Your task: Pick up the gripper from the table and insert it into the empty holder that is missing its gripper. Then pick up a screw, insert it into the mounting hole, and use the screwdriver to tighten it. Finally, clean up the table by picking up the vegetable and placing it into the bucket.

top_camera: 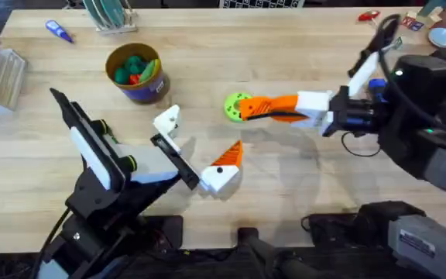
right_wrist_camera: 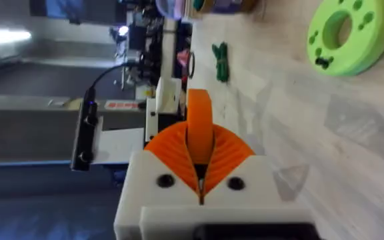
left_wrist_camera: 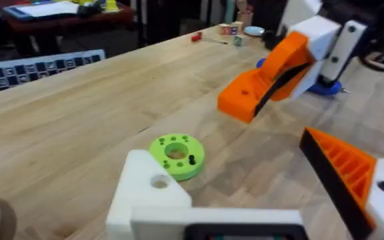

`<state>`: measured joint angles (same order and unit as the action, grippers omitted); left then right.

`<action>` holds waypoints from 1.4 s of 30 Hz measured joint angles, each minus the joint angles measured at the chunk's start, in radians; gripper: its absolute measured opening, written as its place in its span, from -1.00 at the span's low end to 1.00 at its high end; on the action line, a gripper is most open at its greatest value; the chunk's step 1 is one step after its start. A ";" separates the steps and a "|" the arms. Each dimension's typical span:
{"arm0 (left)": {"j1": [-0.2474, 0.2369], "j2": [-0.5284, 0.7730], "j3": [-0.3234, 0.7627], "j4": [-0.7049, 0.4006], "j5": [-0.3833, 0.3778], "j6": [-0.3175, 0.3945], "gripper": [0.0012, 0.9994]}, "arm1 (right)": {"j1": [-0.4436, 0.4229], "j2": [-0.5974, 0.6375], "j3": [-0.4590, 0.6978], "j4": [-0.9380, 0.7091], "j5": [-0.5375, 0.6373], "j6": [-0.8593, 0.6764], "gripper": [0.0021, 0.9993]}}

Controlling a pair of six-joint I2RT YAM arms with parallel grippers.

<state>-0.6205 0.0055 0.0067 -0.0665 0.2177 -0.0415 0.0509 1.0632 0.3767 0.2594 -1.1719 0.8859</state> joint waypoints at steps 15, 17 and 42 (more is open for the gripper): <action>0.000 0.000 0.000 0.011 0.190 -0.004 0.97 | 0.159 0.197 0.000 0.199 -0.129 0.064 -0.99; 0.000 0.000 0.000 0.011 0.199 -0.004 0.97 | 0.167 0.207 0.000 0.230 -0.131 0.078 -0.99; 0.000 0.000 0.000 0.012 0.209 -0.004 0.97 | 0.299 0.335 0.153 0.257 -0.153 0.105 -0.99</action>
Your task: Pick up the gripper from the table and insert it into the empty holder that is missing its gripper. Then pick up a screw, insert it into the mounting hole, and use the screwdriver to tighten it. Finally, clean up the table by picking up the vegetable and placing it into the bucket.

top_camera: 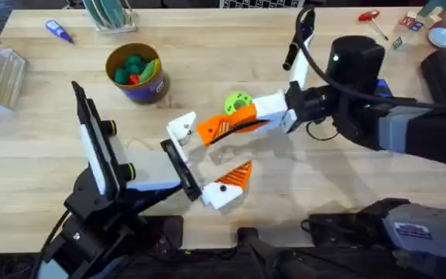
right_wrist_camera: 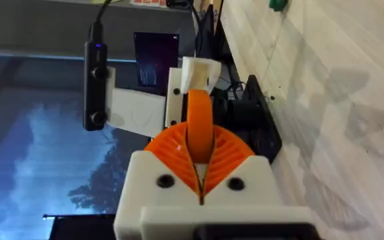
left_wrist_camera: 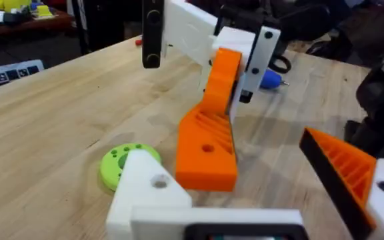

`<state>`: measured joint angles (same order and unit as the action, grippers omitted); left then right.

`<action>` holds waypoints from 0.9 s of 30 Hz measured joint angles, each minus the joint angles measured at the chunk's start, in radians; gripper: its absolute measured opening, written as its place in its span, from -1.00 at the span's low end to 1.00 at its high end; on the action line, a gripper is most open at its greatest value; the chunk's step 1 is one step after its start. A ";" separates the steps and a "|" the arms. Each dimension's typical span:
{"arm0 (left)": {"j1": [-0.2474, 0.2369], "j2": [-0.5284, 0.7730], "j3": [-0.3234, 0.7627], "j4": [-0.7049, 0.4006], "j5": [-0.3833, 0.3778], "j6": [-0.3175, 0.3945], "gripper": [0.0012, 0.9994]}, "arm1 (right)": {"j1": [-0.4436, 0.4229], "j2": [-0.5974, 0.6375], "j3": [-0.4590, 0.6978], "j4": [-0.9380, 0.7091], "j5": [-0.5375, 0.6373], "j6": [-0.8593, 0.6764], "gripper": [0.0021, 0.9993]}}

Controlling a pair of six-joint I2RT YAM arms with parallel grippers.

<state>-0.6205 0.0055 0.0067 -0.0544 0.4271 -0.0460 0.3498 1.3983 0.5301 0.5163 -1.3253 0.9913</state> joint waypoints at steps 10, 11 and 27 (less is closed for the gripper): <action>0.000 0.000 0.000 0.000 0.000 0.000 0.97 | 0.026 0.000 0.010 0.000 0.043 0.000 -0.99; 0.000 0.000 0.000 0.000 0.000 0.000 0.97 | 0.026 0.000 0.011 0.000 0.049 0.001 -0.99; 0.000 0.000 0.000 0.000 -0.005 -0.008 0.97 | 0.039 0.000 0.022 0.000 0.110 0.027 -0.99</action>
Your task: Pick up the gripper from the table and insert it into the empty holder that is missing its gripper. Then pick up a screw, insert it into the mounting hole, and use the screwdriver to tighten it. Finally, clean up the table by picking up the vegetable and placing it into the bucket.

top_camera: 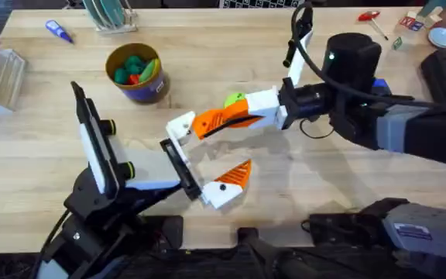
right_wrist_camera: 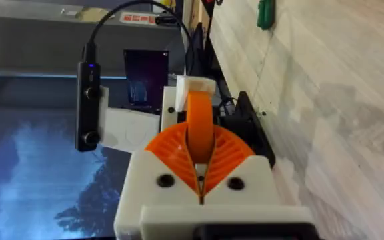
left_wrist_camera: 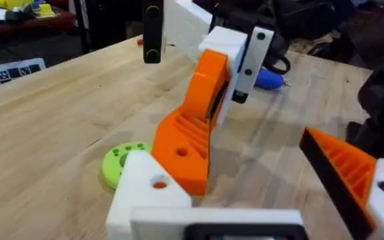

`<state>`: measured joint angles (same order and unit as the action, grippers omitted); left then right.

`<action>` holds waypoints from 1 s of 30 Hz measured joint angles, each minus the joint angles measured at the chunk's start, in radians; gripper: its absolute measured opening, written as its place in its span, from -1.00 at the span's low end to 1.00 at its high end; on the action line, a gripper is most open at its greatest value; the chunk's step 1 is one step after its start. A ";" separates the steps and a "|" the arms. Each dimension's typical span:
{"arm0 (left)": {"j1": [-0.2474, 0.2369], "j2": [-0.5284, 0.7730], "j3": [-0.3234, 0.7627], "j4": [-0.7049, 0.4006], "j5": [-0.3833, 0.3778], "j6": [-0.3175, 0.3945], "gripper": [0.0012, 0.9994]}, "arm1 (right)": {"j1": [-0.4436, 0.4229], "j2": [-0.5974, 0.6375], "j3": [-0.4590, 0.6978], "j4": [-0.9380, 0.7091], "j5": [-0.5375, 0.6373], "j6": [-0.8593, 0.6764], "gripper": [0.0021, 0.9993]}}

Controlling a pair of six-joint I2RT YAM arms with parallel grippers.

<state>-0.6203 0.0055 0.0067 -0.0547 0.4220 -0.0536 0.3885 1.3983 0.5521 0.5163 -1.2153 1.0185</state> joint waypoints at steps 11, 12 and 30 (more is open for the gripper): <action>0.004 0.000 0.000 -0.001 -0.027 -0.007 0.97 | 0.047 0.072 0.060 0.001 0.026 0.011 -0.99; 0.004 0.000 0.000 -0.001 -0.028 -0.007 0.97 | 0.051 0.082 0.069 0.002 0.026 0.011 -0.99; 0.017 0.000 0.000 -0.004 -0.093 -0.016 0.97 | 0.137 0.235 0.207 0.003 0.026 0.015 -0.99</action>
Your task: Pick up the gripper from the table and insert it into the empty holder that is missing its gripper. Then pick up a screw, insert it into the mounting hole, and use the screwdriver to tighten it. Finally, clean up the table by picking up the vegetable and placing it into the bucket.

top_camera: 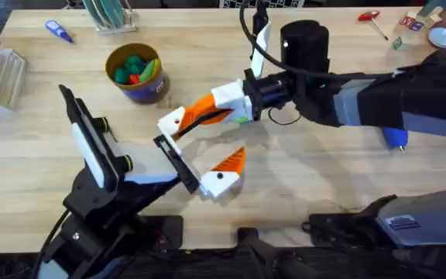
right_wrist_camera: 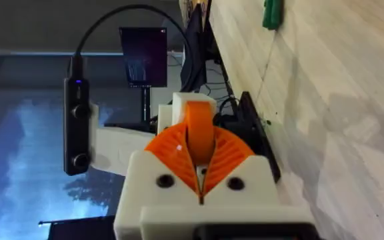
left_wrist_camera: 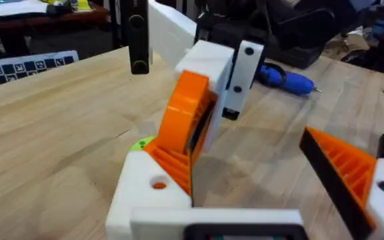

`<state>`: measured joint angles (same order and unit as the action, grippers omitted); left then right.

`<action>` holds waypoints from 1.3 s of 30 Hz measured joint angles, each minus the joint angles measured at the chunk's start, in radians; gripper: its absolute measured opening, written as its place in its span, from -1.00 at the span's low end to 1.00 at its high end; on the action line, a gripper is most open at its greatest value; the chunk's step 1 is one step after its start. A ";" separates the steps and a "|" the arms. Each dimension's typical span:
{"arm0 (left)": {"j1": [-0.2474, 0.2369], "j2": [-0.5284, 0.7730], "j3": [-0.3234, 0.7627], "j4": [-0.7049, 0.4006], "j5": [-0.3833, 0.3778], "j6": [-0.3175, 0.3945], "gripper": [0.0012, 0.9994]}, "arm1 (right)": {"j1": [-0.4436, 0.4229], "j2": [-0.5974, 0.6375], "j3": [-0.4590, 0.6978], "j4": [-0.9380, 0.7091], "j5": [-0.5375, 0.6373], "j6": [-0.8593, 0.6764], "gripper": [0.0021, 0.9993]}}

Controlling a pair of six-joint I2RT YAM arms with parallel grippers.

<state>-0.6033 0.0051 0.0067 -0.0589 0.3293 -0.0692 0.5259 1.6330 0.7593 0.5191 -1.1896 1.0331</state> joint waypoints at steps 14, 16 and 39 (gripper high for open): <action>0.000 0.000 0.000 0.000 -0.002 0.000 0.97 | 0.001 0.001 0.001 0.001 -0.001 -0.009 -0.99; 0.000 0.000 0.000 0.000 -0.001 0.000 0.97 | 0.000 0.001 0.001 0.001 -0.005 -0.013 -0.99; -0.016 0.000 0.000 0.004 0.097 0.005 0.97 | -0.003 0.005 0.003 -0.002 -0.037 -0.050 0.85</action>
<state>-0.6197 0.0051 0.0067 -0.0547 0.4267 -0.0639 0.5232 1.6379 0.7624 0.5171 -1.2266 0.9829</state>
